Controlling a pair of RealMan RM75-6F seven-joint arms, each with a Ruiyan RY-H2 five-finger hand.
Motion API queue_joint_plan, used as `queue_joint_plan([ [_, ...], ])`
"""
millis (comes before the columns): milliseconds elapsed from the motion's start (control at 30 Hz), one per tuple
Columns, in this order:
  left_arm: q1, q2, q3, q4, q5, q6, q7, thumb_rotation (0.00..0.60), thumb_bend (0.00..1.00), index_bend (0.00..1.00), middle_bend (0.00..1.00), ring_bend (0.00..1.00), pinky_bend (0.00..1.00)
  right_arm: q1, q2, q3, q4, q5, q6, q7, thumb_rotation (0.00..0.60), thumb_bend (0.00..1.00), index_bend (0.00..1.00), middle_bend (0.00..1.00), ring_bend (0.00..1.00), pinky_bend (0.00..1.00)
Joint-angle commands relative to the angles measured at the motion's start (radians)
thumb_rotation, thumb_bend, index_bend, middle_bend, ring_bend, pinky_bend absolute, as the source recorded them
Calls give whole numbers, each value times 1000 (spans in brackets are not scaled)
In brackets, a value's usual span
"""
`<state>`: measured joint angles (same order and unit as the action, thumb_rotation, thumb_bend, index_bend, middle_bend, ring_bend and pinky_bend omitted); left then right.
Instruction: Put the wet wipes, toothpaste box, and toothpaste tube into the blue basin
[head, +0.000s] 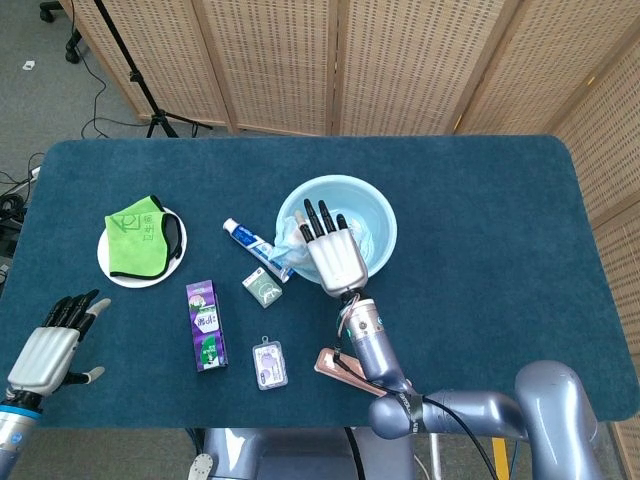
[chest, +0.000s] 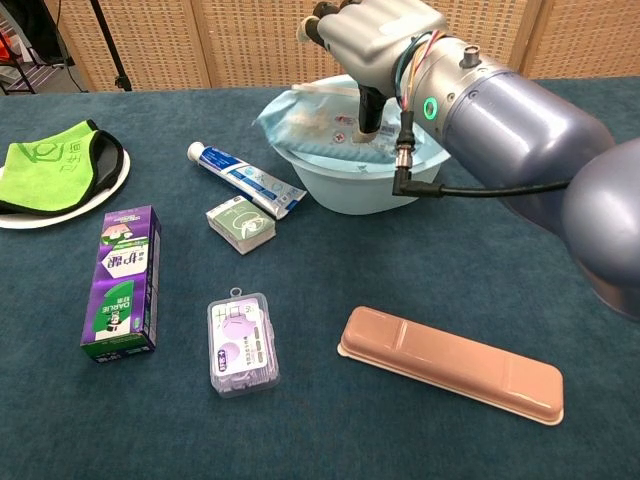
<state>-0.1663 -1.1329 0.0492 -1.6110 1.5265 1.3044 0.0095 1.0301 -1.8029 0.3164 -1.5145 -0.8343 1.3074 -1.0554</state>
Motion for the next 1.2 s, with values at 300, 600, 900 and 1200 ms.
queue_joint_plan([
  [300, 2, -1, 2, -4, 4, 6, 8, 600, 128, 0, 0, 0, 0, -13, 33, -2, -41, 15, 17, -36, 600, 208, 59, 0, 0, 213],
  [600, 4, -4, 4, -8, 9, 13, 22, 600, 127, 0, 0, 0, 0, -46, 126, -7, -132, 12, 72, -87, 600, 208, 59, 0, 0, 199],
  [900, 8, -6, 6, -14, 19, 25, 40, 600, 128, 0, 0, 0, 0, -146, 290, -58, -351, -54, 173, -80, 600, 208, 58, 0, 0, 199],
  [1200, 11, -10, 15, -24, 34, 32, 64, 600, 127, 0, 0, 0, 0, -304, 405, -185, -515, -233, 270, 79, 600, 208, 68, 0, 0, 199],
])
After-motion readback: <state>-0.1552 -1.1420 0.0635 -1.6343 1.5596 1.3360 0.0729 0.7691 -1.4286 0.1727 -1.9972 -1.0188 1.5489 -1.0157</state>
